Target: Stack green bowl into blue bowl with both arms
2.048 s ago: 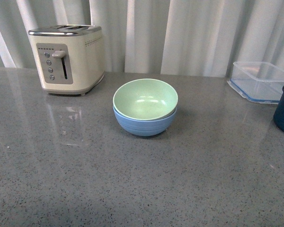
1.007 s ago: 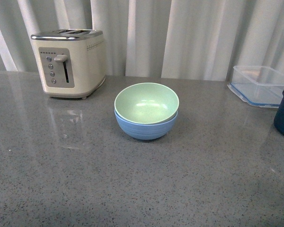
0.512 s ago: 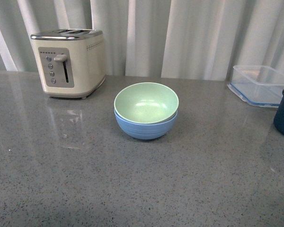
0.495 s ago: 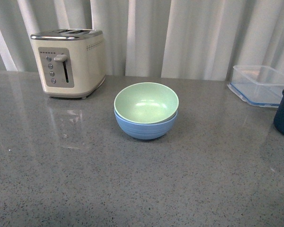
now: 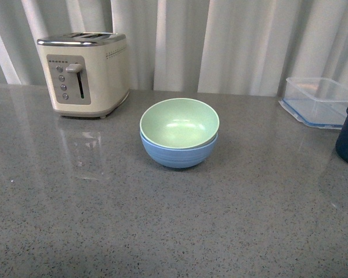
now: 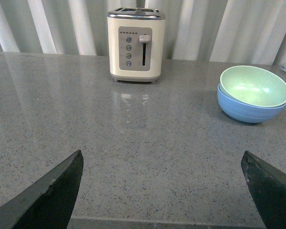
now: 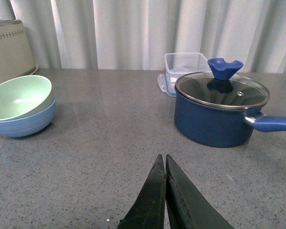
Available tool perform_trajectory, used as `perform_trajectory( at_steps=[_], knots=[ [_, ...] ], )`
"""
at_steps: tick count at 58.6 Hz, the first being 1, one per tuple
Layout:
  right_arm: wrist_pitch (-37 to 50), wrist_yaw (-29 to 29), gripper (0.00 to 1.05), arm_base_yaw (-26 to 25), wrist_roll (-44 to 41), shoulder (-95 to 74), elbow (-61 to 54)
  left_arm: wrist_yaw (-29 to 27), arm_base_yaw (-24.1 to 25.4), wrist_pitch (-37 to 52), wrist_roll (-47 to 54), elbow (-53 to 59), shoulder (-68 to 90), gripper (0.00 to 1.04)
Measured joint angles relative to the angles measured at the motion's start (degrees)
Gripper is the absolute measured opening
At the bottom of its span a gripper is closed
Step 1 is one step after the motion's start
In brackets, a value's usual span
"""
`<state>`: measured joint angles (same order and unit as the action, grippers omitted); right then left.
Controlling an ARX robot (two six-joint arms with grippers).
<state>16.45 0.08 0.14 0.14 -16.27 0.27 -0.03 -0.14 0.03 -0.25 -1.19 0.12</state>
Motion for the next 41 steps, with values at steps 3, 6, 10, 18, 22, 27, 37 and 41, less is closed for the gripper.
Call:
perform_trajectory(
  at_steps=[3, 6, 10, 18, 22, 27, 37, 41],
  knots=[
    [-0.9, 0.0, 0.01, 0.0, 0.0, 1.0, 0.0, 0.0, 0.0, 0.0, 0.0, 0.0, 0.0, 0.98],
    [-1.7, 0.0, 0.01, 0.0, 0.0, 1.7, 0.0, 0.0, 0.0, 0.0, 0.0, 0.0, 0.0, 0.98],
    [-3.2, 0.0, 0.01, 0.0, 0.0, 3.2, 0.0, 0.0, 0.0, 0.0, 0.0, 0.0, 0.0, 0.98],
    [-5.9, 0.0, 0.01, 0.0, 0.0, 5.9, 0.0, 0.0, 0.0, 0.0, 0.0, 0.0, 0.0, 0.98],
    [-8.8, 0.0, 0.01, 0.0, 0.0, 8.5, 0.1, 0.0, 0.0, 0.0, 0.0, 0.0, 0.0, 0.98],
    [-15.9, -0.1, 0.01, 0.0, 0.0, 14.0, 0.0, 0.0, 0.0, 0.0, 0.0, 0.0, 0.0, 0.98],
    [-16.3, -0.1, 0.01, 0.0, 0.0, 16.0, 0.0, 0.0, 0.0, 0.0, 0.0, 0.0, 0.0, 0.98],
    [-16.3, -0.2, 0.01, 0.0, 0.0, 16.0, 0.0, 0.0, 0.0, 0.0, 0.0, 0.0, 0.0, 0.98]
  ],
)
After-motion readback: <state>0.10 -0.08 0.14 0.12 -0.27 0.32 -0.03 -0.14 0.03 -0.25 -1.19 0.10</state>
